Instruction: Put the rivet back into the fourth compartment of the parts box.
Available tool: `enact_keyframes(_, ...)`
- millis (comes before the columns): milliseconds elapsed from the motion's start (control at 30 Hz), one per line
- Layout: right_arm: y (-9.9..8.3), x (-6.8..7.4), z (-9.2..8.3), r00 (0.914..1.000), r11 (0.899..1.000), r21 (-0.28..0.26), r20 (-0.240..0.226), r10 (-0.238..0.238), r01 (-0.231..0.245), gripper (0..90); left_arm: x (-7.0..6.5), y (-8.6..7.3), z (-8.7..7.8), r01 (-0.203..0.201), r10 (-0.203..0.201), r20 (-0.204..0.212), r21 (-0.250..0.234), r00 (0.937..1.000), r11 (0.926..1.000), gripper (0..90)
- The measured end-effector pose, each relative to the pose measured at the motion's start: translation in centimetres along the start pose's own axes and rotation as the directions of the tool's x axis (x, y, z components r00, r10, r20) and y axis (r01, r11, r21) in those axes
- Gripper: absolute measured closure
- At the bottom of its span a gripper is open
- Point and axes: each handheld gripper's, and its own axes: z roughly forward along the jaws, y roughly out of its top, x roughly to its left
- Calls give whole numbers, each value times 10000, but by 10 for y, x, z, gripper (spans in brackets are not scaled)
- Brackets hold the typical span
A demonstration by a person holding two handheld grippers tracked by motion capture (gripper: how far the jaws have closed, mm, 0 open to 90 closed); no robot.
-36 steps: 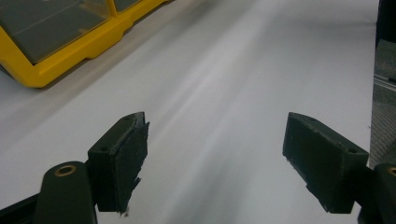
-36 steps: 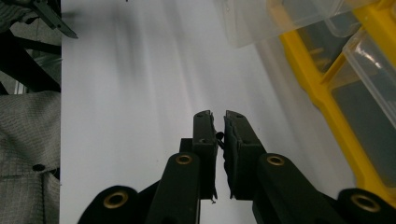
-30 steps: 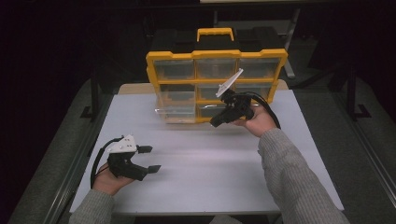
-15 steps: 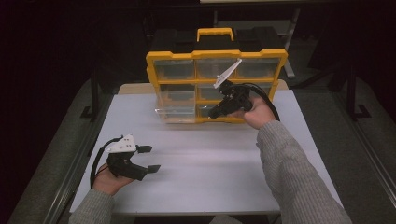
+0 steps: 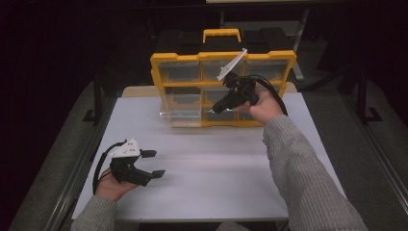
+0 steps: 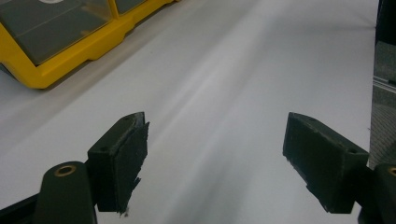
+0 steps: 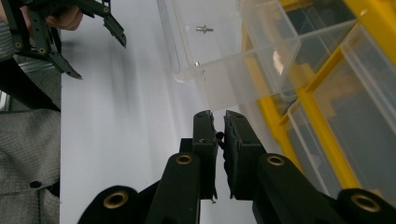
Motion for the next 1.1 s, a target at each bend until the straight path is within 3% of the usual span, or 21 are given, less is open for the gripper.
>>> enact_keyframes(600,36,-2,-13,9991,9996,-82,328,-274,277,822,1,0,0,-40,40,0,-73,10000,10000,215)
enact_keyframes(1100,65,1,-1,9974,9976,-78,206,-685,687,822,2,0,-2,64,-64,-16,-145,10000,9999,212)
